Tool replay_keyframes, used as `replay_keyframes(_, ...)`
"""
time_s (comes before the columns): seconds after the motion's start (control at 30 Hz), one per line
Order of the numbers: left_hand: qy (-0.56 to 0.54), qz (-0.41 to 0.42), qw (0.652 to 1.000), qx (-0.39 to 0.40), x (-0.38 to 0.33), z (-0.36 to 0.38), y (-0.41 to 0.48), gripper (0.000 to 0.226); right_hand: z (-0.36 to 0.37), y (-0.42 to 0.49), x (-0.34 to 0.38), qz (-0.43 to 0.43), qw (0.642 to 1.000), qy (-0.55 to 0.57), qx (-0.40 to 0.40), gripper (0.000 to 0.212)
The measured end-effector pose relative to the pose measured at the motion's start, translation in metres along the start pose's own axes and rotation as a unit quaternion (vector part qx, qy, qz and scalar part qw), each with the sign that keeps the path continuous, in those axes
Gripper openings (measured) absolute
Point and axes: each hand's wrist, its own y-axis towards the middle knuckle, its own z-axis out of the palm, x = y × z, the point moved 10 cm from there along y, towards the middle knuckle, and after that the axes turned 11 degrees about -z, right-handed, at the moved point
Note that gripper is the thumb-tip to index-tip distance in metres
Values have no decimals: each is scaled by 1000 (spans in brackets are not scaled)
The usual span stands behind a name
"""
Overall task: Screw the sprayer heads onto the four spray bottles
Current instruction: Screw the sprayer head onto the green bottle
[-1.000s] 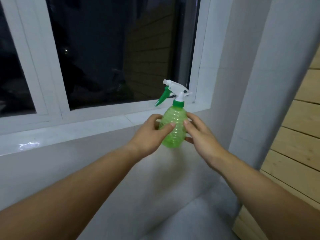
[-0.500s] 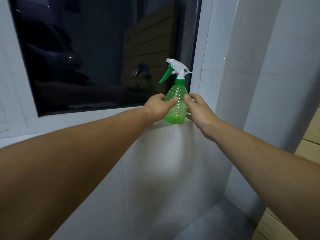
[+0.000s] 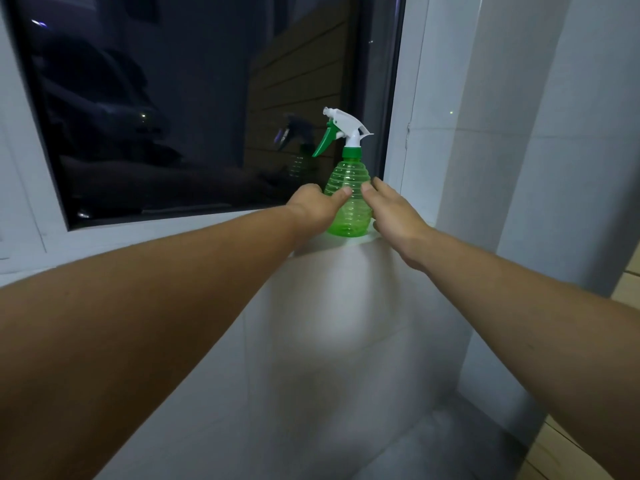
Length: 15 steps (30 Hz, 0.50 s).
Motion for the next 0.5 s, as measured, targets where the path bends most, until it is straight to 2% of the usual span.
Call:
replay_keyframes(0.03,5,-7,1000,0,1,0,-1,66,-1,-1,-2,3,1000,0,-7,55)
replay_keyframes(0.1,17,-9,1000,-7,2,-1,-5,69,-3,-5,-3,8,1000,1,-21,67)
replay_keyframes(0.3,-8,-16,1000,-12,7,-15,-21,78,-10,-25,3,0,999,-25,-47,65)
replay_keyframes(0.5,-75,79,990,-86,18,-37,-111,46,-13,-97,6,11,992,-17,-125,50)
